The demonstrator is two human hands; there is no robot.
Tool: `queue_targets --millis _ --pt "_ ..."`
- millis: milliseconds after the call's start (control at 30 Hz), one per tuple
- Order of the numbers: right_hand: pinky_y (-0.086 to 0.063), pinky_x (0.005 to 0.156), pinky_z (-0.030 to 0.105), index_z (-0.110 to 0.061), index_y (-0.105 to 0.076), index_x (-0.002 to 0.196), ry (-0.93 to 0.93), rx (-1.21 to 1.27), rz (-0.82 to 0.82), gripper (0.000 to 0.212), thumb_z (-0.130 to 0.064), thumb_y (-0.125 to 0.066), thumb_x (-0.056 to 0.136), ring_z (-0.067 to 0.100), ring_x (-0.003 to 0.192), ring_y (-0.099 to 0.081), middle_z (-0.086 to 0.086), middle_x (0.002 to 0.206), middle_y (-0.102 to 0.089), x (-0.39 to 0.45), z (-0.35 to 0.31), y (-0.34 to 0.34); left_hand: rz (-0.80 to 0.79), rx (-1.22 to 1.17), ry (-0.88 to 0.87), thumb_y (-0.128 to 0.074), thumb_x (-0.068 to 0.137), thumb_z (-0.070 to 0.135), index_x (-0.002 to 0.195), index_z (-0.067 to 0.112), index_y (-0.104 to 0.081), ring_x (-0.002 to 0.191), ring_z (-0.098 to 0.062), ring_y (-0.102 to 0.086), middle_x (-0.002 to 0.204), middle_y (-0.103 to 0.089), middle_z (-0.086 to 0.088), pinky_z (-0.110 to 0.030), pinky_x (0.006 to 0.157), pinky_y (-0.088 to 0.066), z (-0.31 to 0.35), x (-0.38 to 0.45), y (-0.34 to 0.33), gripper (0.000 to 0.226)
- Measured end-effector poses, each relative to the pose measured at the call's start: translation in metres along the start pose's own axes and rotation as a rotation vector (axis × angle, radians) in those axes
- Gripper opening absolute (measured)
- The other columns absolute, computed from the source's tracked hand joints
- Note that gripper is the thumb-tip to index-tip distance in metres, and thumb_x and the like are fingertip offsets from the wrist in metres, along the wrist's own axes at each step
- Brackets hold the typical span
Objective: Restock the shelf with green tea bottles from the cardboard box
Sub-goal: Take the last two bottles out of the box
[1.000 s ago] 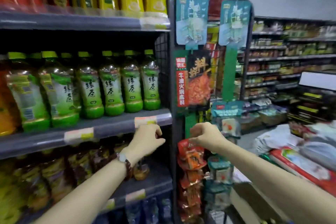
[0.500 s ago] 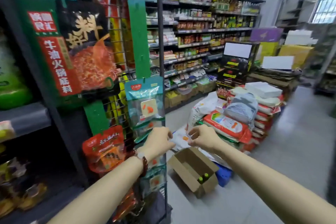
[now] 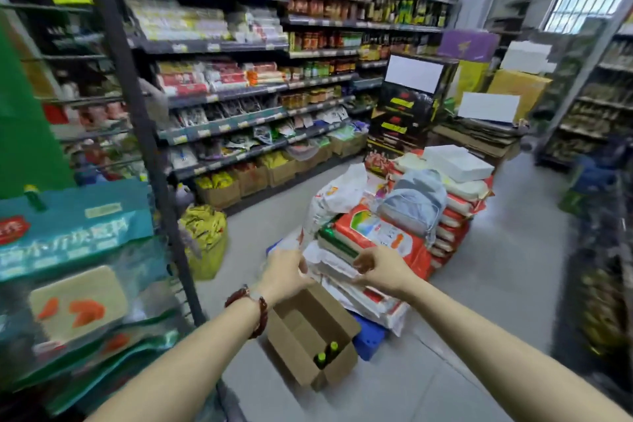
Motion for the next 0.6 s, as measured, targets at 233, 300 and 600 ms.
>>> queue_targets --millis 233,300,600 --pt "-0.045 0.069 0.027 -0.005 -0.069 0.103 0.049 0.014 -0.118 0.032 -0.021 -0.075 0.076 0.021 0.085 -0.062 0.006 0.092 -0.067 0.117 0.063 -0.014 0.053 -0.107 0.176 -0.071 0.076 0.026 0.079 0.014 -0.063 0.072 -0.011 -0.053 0.066 -0.049 0.013 -0.02 0.065 -0.033 -0.022 0.102 -0.064 0.015" --pt "-0.051 0.071 0.032 0.001 -0.069 0.098 0.054 0.035 -0.149 0.029 -0.016 -0.074 0.074 0.028 0.088 -0.067 0.011 0.091 -0.071 0.144 0.08 -0.028 0.047 -0.152 0.245 -0.072 0.075 0.027 0.087 0.011 -0.07 0.084 -0.017 -0.063 0.08 -0.067 0.003 -0.023 0.069 -0.042 -0.037 0.119 -0.088 0.02" --pt "-0.049 0.077 0.037 0.001 -0.067 0.1 0.018 0.024 -0.408 0.031 -0.008 -0.075 0.072 0.021 0.08 -0.055 0.01 0.084 -0.062 0.262 0.222 -0.194 -0.065 -0.201 0.441 -0.071 0.078 0.031 0.087 0.017 -0.064 0.078 -0.011 -0.054 0.085 -0.06 0.0 -0.02 0.066 -0.037 -0.139 0.186 -0.287 0.018"
Point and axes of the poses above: each hand's wrist, its own x-axis towards the middle knuckle, its own y-axis out of the back of the hand, z = x × y, the point moved 10 cm from there along x, towards the middle knuckle
